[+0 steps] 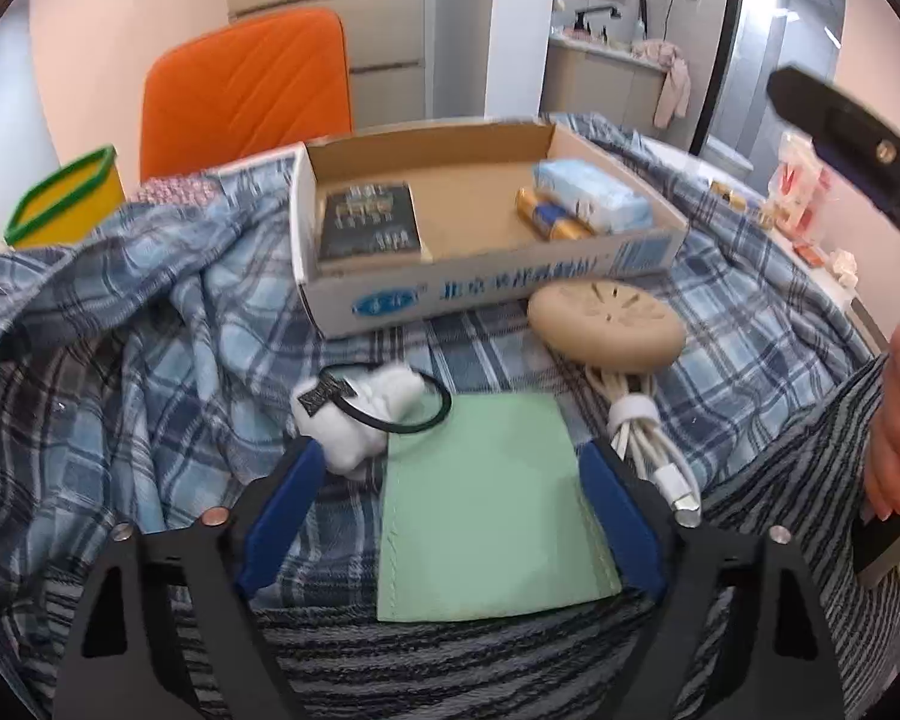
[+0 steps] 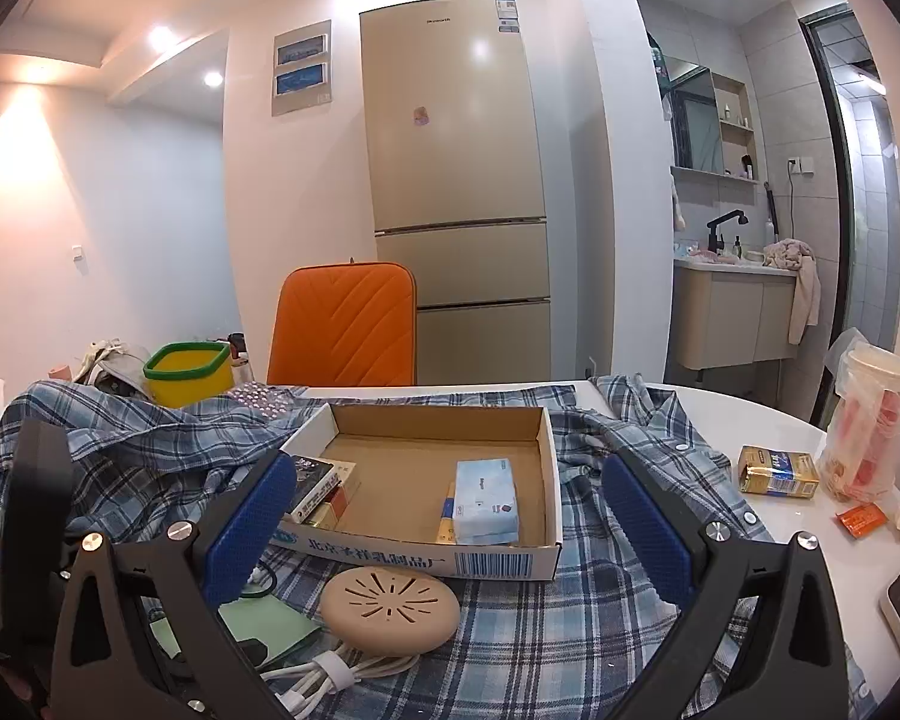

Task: Organize soft objects
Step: 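Move the left gripper down to the mint-green card on the shirt, then grasp the green card with the left gripper while the right grasps the beige disc, then lower the green card and beige disc into the box and open both grippers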

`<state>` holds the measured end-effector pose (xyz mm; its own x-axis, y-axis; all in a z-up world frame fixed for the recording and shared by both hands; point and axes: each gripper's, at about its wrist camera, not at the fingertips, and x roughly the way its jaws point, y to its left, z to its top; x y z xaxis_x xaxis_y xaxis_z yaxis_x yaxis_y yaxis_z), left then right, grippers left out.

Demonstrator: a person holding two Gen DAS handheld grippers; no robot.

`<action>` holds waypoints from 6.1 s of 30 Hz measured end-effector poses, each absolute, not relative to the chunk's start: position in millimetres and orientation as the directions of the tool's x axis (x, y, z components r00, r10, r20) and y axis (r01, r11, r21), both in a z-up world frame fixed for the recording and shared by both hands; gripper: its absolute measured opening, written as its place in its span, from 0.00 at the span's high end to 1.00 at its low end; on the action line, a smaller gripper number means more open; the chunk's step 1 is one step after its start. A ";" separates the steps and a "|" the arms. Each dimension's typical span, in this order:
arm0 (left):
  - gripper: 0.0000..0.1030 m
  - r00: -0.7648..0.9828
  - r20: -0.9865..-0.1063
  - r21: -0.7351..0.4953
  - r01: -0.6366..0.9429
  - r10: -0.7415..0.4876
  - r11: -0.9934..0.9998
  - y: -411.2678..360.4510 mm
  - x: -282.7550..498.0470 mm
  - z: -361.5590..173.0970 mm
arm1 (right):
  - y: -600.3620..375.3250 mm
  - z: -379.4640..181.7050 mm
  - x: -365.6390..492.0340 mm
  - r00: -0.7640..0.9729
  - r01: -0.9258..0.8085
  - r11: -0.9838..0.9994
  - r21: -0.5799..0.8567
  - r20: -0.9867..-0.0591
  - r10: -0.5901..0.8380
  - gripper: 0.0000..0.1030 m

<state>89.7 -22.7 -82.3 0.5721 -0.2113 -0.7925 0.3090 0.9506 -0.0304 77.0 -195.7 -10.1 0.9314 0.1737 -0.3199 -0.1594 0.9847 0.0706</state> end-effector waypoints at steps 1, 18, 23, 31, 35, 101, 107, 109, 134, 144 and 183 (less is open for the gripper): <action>0.17 0.563 -0.799 -0.027 0.318 -0.212 0.948 -25.4 89.8 -83.6 | -195.7 -10.5 77.2 0.931 -0.159 0.985 0.070 -0.321 0.173 0.00; 0.30 0.521 -0.820 -0.055 0.339 -0.237 0.939 -27.6 91.4 -87.0 | -196.9 -12.7 78.5 0.930 -0.154 0.986 0.066 -0.328 0.168 0.00; 0.32 0.536 -0.805 -0.067 0.348 -0.256 0.935 -26.6 86.9 -82.8 | -197.9 -15.0 80.0 0.928 -0.150 0.986 0.070 -0.336 0.165 0.00; 0.33 0.768 -0.587 -0.063 0.275 -0.258 0.959 -5.0 56.9 -43.6 | -198.4 -16.5 84.5 0.918 -0.151 0.985 0.082 -0.357 0.171 0.00; 0.33 0.831 -0.506 -0.056 0.237 -0.232 0.970 1.5 47.1 -33.5 | -193.8 -16.9 86.8 0.911 -0.168 0.983 0.073 -0.370 0.183 0.00; 0.33 0.946 -0.319 0.013 0.070 -0.062 0.997 7.8 17.8 -6.6 | -160.5 -24.7 110.3 0.758 -0.360 0.931 0.051 -0.566 0.324 0.19; 0.33 0.940 -0.337 -0.020 0.049 -0.053 0.999 15.0 40.1 15.7 | -147.3 -6.3 137.1 0.774 -0.360 0.933 0.018 -0.553 0.309 0.19; 0.33 0.944 -0.325 -0.013 0.048 -0.049 0.999 14.4 51.7 31.4 | -142.5 -1.5 151.6 0.770 -0.363 0.932 0.025 -0.556 0.315 0.19; 0.33 0.927 -0.375 0.019 0.035 -0.026 0.999 -15.8 119.3 58.7 | -133.1 -82.3 241.8 0.602 -0.315 0.938 0.145 -0.734 0.316 0.17; 0.33 0.907 -0.418 0.008 0.058 -0.049 0.998 -15.2 131.2 53.7 | -158.8 -51.8 222.3 0.694 -0.231 0.965 0.121 -0.675 0.251 0.15; 0.01 0.911 -0.407 0.065 0.109 -0.073 0.992 -56.9 133.2 33.9 | -258.2 9.6 137.1 0.939 0.086 0.988 0.125 -0.341 -0.038 0.15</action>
